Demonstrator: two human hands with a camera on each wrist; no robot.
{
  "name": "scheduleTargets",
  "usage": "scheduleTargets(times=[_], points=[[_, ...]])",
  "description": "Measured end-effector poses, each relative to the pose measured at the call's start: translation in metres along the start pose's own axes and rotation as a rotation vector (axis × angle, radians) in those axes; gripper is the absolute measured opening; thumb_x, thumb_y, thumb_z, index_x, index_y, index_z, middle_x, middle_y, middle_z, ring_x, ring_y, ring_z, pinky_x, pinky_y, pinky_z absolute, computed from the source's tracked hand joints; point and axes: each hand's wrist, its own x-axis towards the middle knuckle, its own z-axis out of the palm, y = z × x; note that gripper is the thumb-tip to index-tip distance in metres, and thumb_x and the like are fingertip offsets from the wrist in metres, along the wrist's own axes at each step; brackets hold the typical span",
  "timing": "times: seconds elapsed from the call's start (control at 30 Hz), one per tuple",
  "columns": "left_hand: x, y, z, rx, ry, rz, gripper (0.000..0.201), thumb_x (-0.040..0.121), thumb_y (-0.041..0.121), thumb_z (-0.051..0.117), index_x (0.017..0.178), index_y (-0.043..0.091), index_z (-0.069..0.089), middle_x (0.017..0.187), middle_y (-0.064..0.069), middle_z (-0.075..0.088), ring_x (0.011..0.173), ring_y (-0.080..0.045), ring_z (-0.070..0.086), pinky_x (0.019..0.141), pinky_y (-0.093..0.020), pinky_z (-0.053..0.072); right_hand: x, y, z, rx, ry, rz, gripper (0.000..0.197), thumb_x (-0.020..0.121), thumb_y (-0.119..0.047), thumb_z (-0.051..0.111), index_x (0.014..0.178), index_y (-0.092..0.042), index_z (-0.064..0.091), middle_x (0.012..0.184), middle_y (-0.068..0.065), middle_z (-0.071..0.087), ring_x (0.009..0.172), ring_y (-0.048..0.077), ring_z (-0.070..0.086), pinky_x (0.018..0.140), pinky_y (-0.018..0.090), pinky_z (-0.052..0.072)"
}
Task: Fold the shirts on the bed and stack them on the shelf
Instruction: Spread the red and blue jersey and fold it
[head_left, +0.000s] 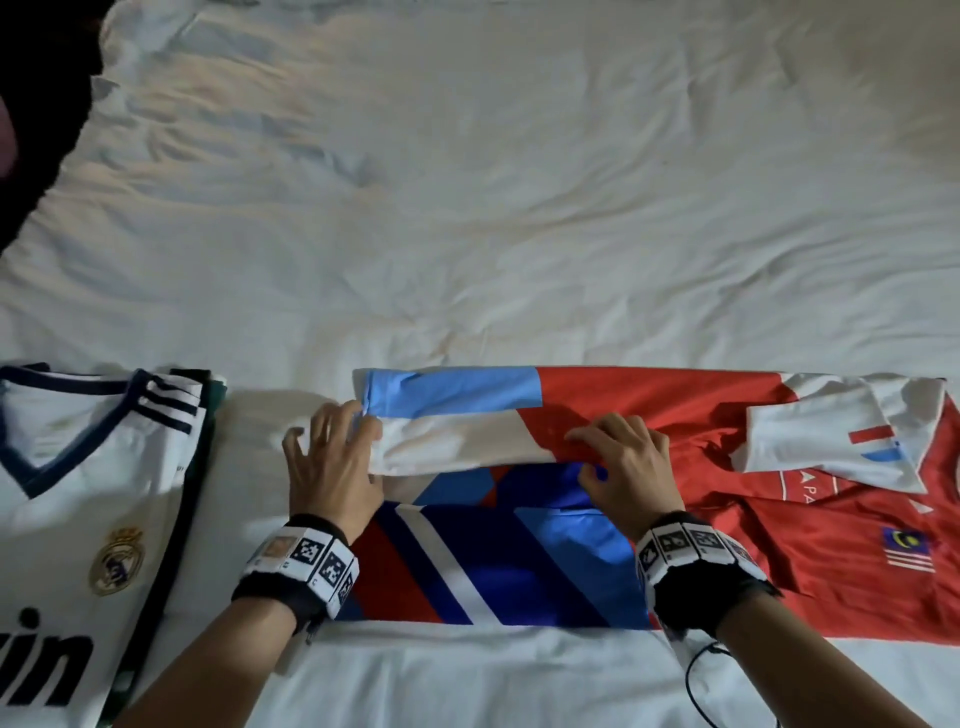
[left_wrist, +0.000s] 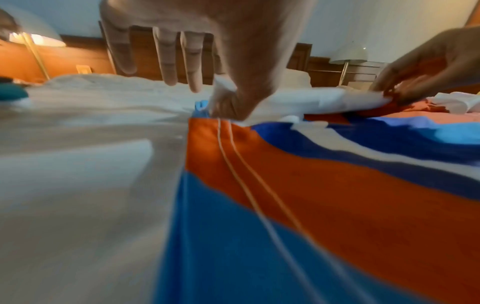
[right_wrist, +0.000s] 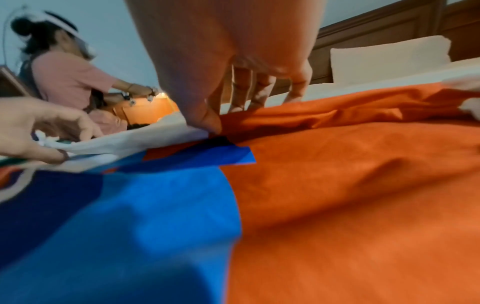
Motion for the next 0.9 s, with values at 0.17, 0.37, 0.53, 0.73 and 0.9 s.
scheduleTargets(times=[0.17,0.37,0.53,0.73,0.9], points=[[-0.007,-0.004,0.008,-0.004,-0.087,0.054,0.035,0.045,0.004,0.085,0.070,0.019,0.065,0.104,0.001,0.063,0.100,-0.027,0.056,0.082,-0.049,0.041,-0.002,0.002,0.011,-0.014,-0.053,-0.001,0.033,0.060,-0.012,0.059,0.086,-0.027,0.072,0.086,-0.006,0.063,0.080,0.028,0.060,0.071,0.043,0.043],[-0.003,0.043,0.004,-0.042,-0.152,-0.079,0.063,0.055,0.011,0.082,0.114,0.016,0.062,0.141,-0.011,0.045,0.136,-0.034,0.035,0.106,-0.062,0.024,-0.015,0.013,-0.018,-0.056,-0.014,0.125,0.063,0.057,-0.012,0.067,0.118,-0.024,0.062,0.116,0.002,0.054,0.101,0.027,0.048,0.081,0.044,0.041],[-0.003,0.133,0.019,-0.320,-0.132,0.217,0.063,0.066,0.021,0.073,0.126,0.015,0.058,0.146,-0.011,0.045,0.139,-0.033,0.037,0.111,-0.057,0.031,-0.029,0.066,-0.044,-0.195,0.038,0.279,0.058,0.056,-0.006,0.069,0.112,-0.019,0.064,0.112,0.007,0.054,0.098,0.030,0.046,0.082,0.048,0.040],[0.001,0.178,0.052,-0.312,-0.200,0.276,0.072,0.074,0.019,0.074,0.141,0.019,0.049,0.155,-0.010,0.035,0.141,-0.035,0.033,0.109,-0.058,0.029,-0.015,0.105,-0.053,-0.218,-0.088,0.387,0.061,0.059,0.008,0.062,0.118,-0.009,0.062,0.112,0.017,0.054,0.097,0.039,0.050,0.079,0.050,0.042],[0.006,0.173,0.059,-0.289,-0.182,0.245,0.058,0.088,0.006,0.061,0.142,0.024,0.049,0.156,-0.005,0.033,0.143,-0.035,0.029,0.112,-0.057,0.029,-0.018,0.119,-0.062,-0.075,-0.059,0.293,0.050,0.056,0.012,0.054,0.100,-0.009,0.065,0.100,0.013,0.056,0.088,0.037,0.052,0.068,0.047,0.051]])
